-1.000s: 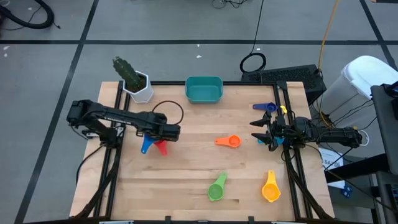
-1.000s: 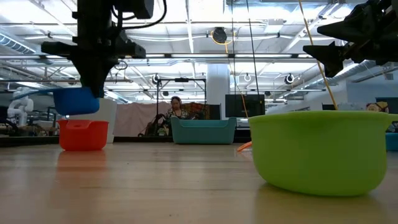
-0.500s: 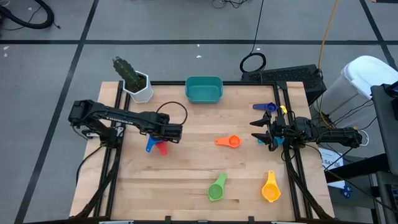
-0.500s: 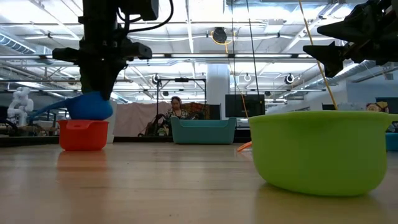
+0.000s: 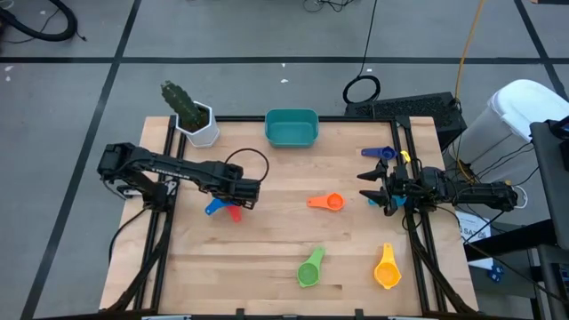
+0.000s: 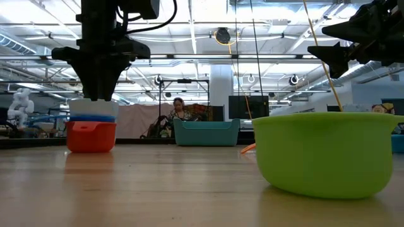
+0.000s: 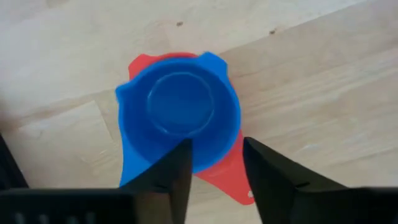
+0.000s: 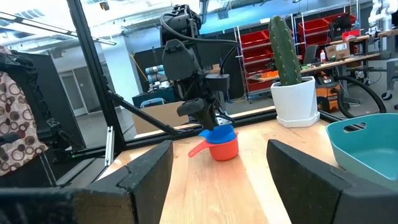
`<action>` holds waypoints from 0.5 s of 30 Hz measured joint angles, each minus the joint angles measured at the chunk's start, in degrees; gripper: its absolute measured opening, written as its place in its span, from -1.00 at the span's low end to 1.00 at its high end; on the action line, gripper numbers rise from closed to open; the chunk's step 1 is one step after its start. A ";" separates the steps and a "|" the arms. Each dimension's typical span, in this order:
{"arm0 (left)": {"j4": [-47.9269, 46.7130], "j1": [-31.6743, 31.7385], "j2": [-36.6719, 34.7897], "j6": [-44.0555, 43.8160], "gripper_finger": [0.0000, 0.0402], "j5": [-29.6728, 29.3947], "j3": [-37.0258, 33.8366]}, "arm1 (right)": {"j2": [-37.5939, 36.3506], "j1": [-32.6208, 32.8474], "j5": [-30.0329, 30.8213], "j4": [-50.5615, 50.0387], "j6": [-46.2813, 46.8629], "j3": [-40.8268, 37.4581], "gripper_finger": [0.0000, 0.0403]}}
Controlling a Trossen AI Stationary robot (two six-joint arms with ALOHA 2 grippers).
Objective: Nest measuring cups in basket
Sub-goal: Stack the blue measuring cup on the red measuring cup
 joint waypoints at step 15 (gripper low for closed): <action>-5.99 0.04 -0.02 6.62 0.17 4.92 0.00 | 0.00 0.00 0.00 0.00 -0.01 0.00 0.25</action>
